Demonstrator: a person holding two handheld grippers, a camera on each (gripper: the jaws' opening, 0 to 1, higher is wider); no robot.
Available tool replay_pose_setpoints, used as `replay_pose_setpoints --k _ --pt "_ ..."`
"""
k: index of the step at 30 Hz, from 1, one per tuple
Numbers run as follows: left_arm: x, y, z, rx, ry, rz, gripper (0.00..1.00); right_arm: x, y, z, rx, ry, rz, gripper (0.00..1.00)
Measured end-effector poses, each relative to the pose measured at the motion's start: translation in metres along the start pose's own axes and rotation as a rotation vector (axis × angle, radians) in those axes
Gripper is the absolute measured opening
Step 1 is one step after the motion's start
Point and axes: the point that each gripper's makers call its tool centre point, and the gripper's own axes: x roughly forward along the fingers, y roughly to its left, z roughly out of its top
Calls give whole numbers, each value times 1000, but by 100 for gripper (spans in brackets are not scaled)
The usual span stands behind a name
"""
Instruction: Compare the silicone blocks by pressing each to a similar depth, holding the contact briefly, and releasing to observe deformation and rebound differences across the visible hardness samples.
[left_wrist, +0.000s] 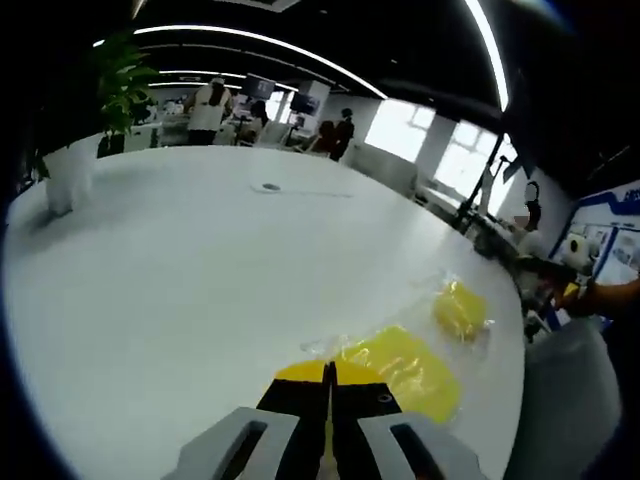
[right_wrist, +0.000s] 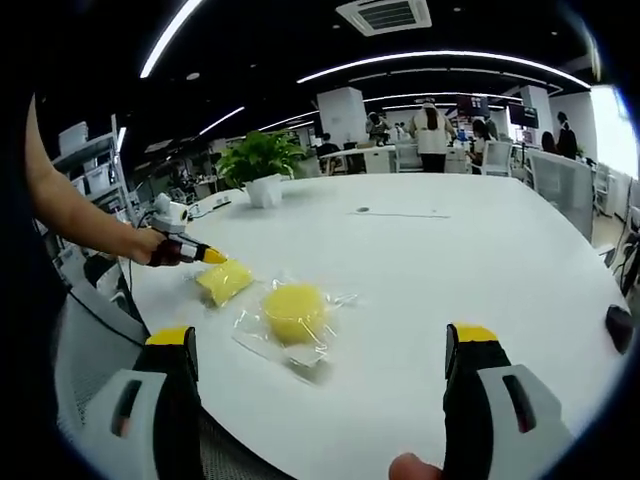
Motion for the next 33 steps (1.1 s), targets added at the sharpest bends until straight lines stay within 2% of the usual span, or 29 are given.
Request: replay_pose_setpoints --k 2,7,16,17,18,19,20,21,23,24,25,26,28,29,31,33 --pt "1 -1 -2 41 17 11 0 -1 -1 1 10 -9 -4 97" --pt "1 -9 -1 41 22 28 0 -3 -1 1 14 -18 -7 97" --pt "-3 -7 -3 32 44 89 1 -9 -3 5 23 -43 -11 97" --pt "-4 -5 -3 12 44 100 2 -10 -4 5 26 -47 -11 97" --pt "-5 -2 -2 -92 33 129 4 -10 -4 5 26 -47 -12 97" --pt "-7 5 0 -126 32 160 10 -10 -3 5 23 -46 -10 97" --pt "-8 10 3 -112 29 189 23 -10 -3 5 22 -45 -8 97" --pt "-10 13 7 -56 20 198 33 -10 -2 5 22 -44 -5 97" --pt "-22 26 8 -65 32 271 51 -10 -1 3 18 -42 0 97" --pt "-26 27 12 -62 12 262 55 -9 -1 2 23 -38 2 97" --pt "-31 24 20 -82 -40 245 59 -9 -1 2 27 -33 6 97" --pt "-37 23 23 -119 -59 246 67 -9 -1 3 25 -32 8 97" --pt "-49 17 41 -67 -144 225 81 -8 -2 7 12 -33 12 97" --pt "-54 12 47 -70 -181 208 88 -8 -3 8 11 -33 13 97" --pt "-71 -1 54 -5 -217 196 93 -6 -5 11 5 -35 19 97" --pt "-81 -8 53 -1 -225 189 97 -5 -5 14 -4 -36 24 97"
